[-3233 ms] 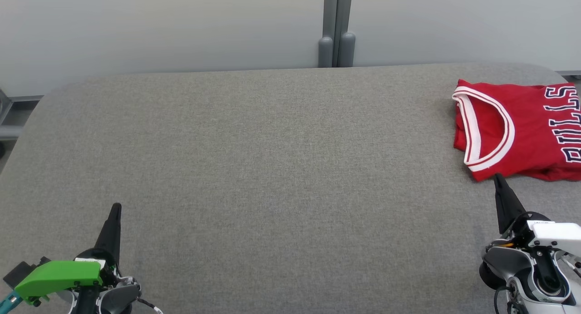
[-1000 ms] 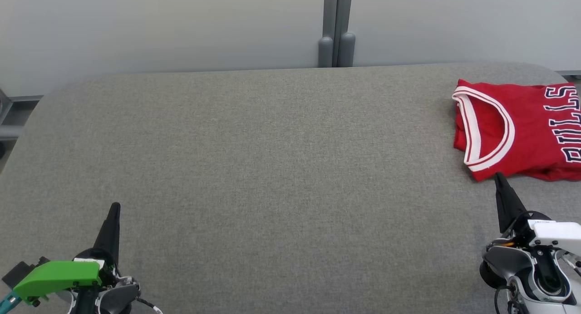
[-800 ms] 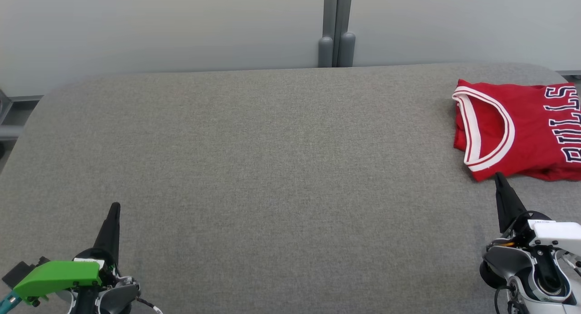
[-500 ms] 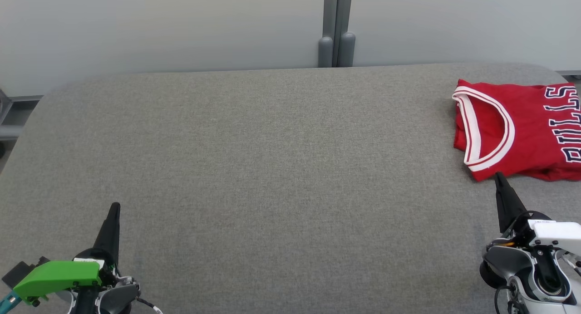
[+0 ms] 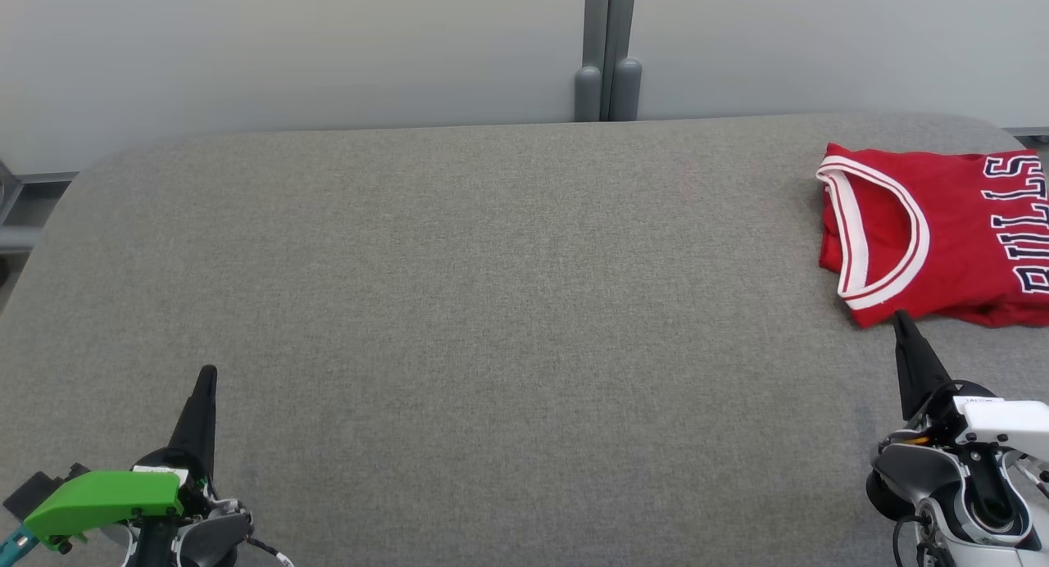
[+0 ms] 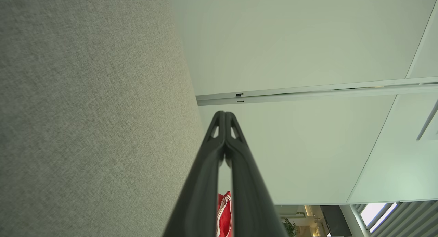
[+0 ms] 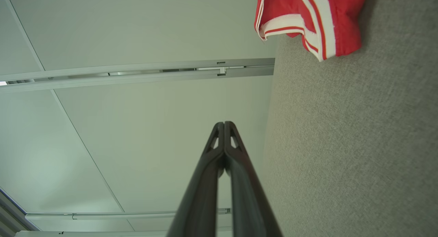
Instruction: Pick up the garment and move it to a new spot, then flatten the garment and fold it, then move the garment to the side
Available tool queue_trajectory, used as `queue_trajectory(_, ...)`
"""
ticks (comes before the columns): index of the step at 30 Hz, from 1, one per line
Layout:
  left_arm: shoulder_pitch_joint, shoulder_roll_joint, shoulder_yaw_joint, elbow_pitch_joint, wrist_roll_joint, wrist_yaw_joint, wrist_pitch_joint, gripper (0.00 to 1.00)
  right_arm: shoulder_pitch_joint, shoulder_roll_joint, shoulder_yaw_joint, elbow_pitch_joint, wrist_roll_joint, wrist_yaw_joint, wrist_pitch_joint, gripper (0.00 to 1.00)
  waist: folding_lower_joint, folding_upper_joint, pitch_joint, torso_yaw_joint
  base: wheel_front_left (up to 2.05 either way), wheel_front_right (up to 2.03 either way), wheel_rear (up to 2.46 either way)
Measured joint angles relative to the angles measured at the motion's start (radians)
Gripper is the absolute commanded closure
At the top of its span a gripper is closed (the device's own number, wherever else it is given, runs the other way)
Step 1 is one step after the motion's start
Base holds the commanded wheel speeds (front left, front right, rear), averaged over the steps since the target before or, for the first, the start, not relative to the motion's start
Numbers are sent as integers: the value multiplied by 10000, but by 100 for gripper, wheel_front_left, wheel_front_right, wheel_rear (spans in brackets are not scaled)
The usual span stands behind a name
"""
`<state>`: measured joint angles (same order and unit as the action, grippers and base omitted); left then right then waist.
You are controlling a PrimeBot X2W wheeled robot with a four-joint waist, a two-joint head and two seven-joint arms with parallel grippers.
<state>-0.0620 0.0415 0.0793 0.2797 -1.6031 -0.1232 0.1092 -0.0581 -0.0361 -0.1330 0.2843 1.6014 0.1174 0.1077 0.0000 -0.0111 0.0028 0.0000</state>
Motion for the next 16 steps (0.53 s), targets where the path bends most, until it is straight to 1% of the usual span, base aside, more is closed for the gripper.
queue_trajectory(16, 0, 0, 2, -8, 0, 0, 0, 100, 0, 0, -2, -15, 0, 0, 2, 100, 0, 0, 1, 0, 0, 0, 0)
